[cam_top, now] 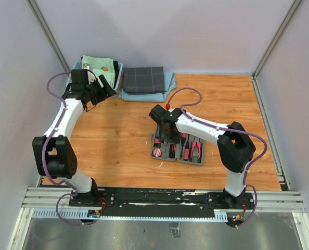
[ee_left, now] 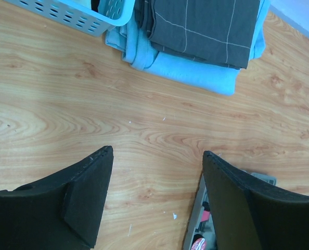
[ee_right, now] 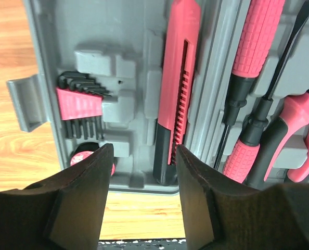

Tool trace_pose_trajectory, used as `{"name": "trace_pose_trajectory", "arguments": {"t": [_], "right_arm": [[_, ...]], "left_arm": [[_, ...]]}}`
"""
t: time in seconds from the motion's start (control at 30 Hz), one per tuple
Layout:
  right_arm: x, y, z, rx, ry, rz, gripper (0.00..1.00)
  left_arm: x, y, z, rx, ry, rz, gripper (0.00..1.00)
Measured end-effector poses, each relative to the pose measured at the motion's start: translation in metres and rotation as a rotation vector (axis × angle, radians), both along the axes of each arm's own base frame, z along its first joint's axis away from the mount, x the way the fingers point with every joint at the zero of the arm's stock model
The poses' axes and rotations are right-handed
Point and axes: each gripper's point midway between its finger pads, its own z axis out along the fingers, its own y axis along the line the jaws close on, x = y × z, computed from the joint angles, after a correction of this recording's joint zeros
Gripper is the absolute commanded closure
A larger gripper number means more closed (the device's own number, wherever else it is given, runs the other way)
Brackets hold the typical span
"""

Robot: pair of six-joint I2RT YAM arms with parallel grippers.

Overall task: Pack the tool kit
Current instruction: Place the knife in the toolbox.

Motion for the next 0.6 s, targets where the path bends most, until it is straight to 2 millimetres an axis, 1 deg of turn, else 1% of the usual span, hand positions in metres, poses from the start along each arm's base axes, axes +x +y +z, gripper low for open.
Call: {"name": "trace_pose_trajectory", "arguments": {"t": [0.1, 0.2, 0.33, 0.4, 0.43, 0.53, 0.6], "right_arm": [[0.007, 0.003, 0.011, 0.008, -0.03, 0.007, 0.55], [0.013, 0.004, 0.02, 0.004, -0.057, 0.014, 0.69], [0.013, 0.002, 0.021, -0.006, -0.062, 0.018, 0.79], [0.013, 0.001, 0.021, -0.013, -0.059, 0.018, 0.79], [0.013, 0.0, 0.021, -0.014, -0.058, 0.017, 0.78], [0.012, -0.001, 0.02, -0.018, -0.055, 0.016, 0.68], [0.01, -0.003, 0.017, -0.023, -0.05, 0.014, 0.63]], "left_arm": [[0.001, 0.0, -0.001, -0.002, 0.001, -0.002, 0.27], [0.001, -0.001, -0.001, -0.003, 0.002, -0.003, 0.27], [0.002, -0.002, 0.001, -0.006, -0.004, -0.008, 0.27], [0.002, -0.002, 0.001, -0.006, -0.005, -0.008, 0.27], [0.002, -0.002, 0.002, -0.006, -0.006, -0.008, 0.27], [0.002, -0.002, 0.002, -0.006, -0.007, -0.008, 0.27], [0.002, -0.002, 0.002, -0.006, -0.007, -0.008, 0.27]]}}
